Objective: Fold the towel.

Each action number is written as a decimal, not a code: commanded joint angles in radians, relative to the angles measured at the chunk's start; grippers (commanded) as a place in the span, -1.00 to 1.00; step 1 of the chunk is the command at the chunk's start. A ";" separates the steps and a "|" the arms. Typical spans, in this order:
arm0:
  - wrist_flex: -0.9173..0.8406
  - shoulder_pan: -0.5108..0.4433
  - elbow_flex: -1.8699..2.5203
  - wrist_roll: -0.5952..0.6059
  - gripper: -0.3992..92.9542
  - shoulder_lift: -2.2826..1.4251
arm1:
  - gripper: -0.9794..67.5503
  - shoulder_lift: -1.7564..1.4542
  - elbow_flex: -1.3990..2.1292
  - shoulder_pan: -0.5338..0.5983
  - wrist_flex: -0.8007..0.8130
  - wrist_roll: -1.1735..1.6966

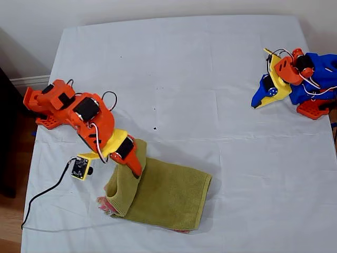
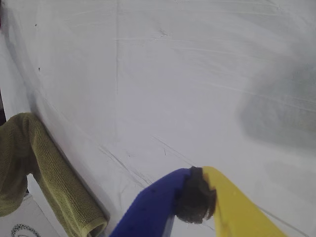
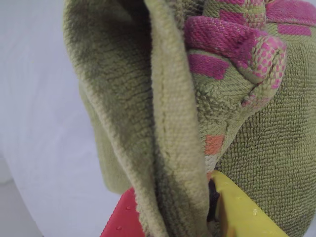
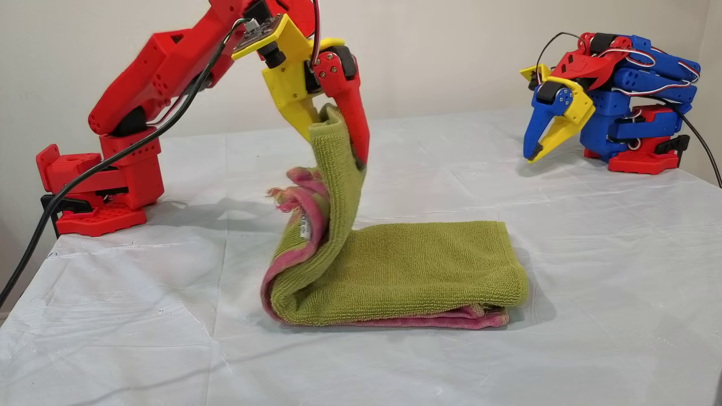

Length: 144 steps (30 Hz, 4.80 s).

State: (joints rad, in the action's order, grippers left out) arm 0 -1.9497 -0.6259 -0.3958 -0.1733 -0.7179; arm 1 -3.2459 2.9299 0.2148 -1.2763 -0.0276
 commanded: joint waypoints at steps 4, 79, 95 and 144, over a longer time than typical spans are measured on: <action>0.173 0.044 -0.091 0.049 -0.99 0.028 | -0.97 -0.215 0.104 -0.011 -0.005 -0.003; 0.583 0.658 1.973 0.460 -0.99 -1.548 | -0.97 -0.215 0.104 -0.012 -0.005 -0.003; 0.779 0.729 2.925 0.199 -0.99 -2.085 | -0.97 -0.215 0.104 -0.012 -0.005 -0.003; 0.443 0.644 3.148 0.201 -0.99 -2.433 | -0.97 -0.215 0.104 -0.017 -0.005 -0.008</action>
State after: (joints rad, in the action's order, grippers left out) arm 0 -1.5156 0.0215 2.8103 0.0245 -3.1585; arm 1 -3.2459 2.9299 0.2148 -1.2763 -0.0276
